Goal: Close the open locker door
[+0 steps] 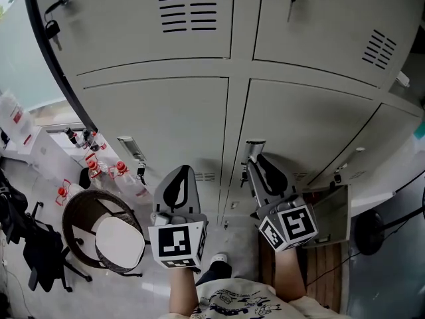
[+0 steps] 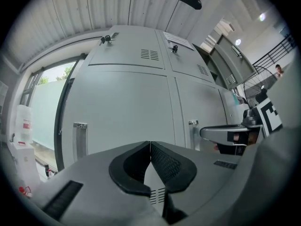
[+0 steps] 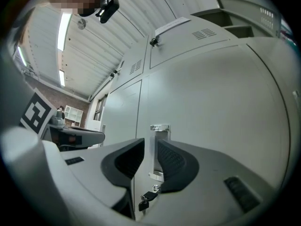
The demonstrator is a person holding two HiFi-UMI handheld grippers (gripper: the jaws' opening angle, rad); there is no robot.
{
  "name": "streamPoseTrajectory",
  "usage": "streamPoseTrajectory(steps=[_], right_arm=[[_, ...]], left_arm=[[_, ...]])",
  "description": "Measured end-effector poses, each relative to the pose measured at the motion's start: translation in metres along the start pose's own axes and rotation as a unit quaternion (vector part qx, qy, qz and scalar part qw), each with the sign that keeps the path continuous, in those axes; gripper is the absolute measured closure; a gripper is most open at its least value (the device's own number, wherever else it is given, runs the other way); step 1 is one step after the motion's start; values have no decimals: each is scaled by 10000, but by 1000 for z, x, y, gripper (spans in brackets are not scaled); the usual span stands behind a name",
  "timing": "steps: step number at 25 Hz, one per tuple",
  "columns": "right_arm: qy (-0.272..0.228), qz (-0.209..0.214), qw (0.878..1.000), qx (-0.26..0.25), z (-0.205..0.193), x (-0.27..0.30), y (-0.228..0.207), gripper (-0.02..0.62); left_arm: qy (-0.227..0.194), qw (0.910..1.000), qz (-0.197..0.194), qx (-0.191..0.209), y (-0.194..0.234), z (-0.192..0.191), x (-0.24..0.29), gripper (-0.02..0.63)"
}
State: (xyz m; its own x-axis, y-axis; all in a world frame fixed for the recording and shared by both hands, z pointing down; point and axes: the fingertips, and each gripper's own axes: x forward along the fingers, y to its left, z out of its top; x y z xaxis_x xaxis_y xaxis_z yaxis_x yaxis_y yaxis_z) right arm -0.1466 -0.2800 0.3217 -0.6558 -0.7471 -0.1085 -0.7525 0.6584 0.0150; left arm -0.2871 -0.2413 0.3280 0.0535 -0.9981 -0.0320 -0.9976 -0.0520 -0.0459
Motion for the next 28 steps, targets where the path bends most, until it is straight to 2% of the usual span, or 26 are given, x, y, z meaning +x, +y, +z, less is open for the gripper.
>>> streamPoseTrajectory(steps=[6,7,8,12,17,18,19,23,28], right_arm=[[-228,-352,9991,-101,22,-30,-20,509],[-247,-452,9986,-108,25,-36,-26,464],[-262,-600,9978,-127,28,-44,-33,422],[-331,-1371,9897,-231,38,-83,-67,420],[-375,-2242,9733,-324,48,-138,-104,412],[-371,-2415,9691,-350,50,-150,-111,360],[-371,-2597,9642,-382,52,-163,-117,351],[-413,-3329,9407,-504,63,-221,-140,351],[-524,-4038,9112,-620,81,-293,-158,351]], left_arm=[[-174,9989,-438,25,-33,14,7,603],[-216,9982,-561,25,-41,17,9,603],[-263,9970,-727,23,-51,21,13,603],[-431,9877,-1502,4,-98,33,25,603],[-644,9691,-2383,17,-159,49,34,603],[-684,9646,-2545,18,-171,52,35,603],[-710,9600,-2708,4,-183,55,35,603],[-752,9413,-3291,13,-226,59,34,603],[-781,9208,-3821,5,-276,63,29,603]])
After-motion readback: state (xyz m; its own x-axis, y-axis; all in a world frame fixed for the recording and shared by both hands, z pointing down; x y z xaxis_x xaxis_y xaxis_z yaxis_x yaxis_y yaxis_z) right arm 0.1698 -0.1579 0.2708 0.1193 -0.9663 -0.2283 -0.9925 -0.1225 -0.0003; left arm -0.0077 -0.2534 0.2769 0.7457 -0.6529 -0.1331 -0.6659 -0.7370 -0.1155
